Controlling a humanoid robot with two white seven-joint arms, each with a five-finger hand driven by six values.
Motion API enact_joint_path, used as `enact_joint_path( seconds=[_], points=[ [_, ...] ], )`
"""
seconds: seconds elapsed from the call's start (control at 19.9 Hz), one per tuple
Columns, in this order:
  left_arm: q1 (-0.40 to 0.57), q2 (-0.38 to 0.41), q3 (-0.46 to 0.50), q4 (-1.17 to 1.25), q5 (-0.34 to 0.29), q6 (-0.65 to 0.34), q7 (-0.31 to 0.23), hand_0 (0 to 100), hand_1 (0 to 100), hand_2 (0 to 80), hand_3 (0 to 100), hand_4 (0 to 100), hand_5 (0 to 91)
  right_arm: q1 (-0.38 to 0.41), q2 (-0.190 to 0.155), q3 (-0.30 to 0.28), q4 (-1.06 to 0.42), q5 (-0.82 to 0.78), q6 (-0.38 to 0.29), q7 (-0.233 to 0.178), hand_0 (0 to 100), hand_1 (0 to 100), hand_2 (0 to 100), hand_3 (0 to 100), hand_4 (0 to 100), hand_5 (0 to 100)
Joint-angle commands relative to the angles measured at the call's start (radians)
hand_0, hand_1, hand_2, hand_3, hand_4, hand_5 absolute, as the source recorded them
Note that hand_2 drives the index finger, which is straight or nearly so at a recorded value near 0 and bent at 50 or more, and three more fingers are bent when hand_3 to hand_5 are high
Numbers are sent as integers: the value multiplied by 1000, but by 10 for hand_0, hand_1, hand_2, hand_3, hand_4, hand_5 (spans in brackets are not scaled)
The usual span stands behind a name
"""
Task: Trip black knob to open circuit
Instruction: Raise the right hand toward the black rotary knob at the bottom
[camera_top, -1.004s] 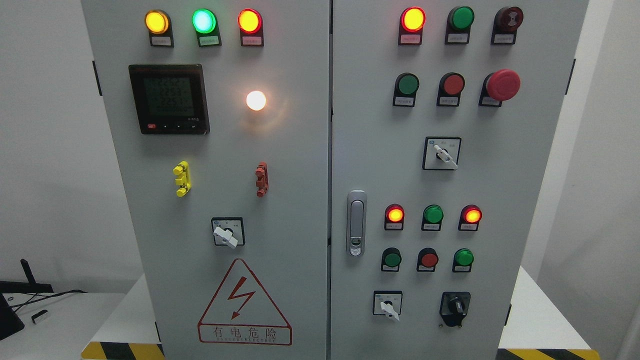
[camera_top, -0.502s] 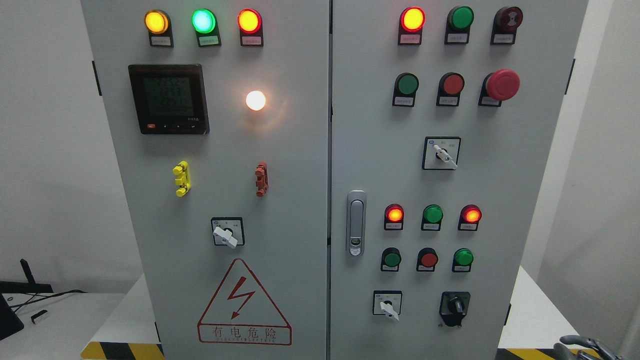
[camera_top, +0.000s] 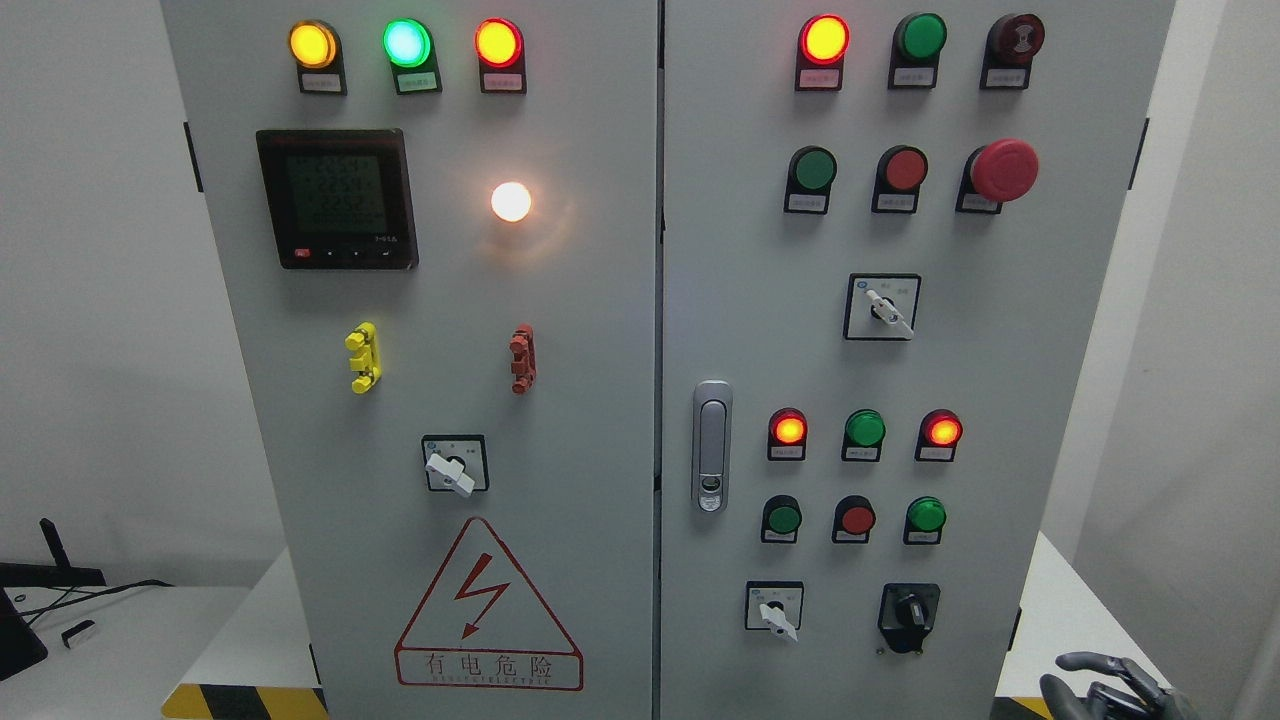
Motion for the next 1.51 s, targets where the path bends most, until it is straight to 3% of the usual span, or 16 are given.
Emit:
enact_joint_path(
  seconds=[0.0,0.2,1.46],
  points=[
    [0,0,0,0,-31,1,1,120,389,0,0,0,0,-55,52,111,7,59,6,-4,272,731,485,1000,1000,962],
    [0,0,0,0,-31,1,1,120,389,0,0,0,0,-61,79,142,24,78,6,-4,281,730,485,1000,1000,961],
    [0,-1,0,0,-31,1,1,120,389,0,0,0,0,-128,77,149,175,106,-14,2,341,735,478,1000,1000,955]
  ],
)
